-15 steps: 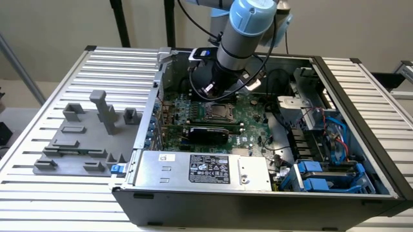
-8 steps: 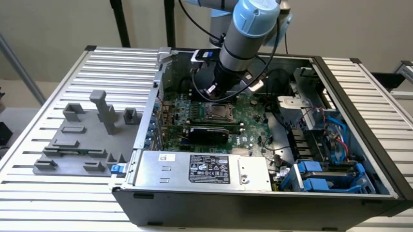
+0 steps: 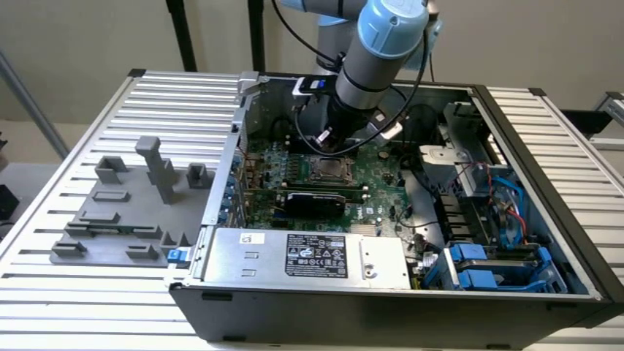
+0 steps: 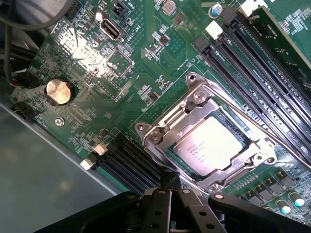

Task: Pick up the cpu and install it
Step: 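Install the first cpu locking lever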

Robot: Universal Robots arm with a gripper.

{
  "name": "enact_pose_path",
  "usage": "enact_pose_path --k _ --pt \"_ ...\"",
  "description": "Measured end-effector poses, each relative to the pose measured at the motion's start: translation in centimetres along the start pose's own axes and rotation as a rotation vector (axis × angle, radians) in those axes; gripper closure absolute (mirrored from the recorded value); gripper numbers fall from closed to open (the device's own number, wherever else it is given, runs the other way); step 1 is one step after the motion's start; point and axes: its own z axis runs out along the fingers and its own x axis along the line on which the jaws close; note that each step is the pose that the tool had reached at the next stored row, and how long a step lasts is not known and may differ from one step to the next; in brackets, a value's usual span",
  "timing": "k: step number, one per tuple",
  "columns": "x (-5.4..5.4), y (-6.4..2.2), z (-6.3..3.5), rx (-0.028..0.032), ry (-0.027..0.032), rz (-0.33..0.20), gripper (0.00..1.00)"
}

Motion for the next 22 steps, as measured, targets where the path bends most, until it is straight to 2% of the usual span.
enact_pose_path --k 14,22 --pt "0.9 0.86 -0.10 0.0024 -0.0078 -0.026 0.89" --pt "1.1 1.10 -0.03 0.0040 -0.0115 -0.038 0.89"
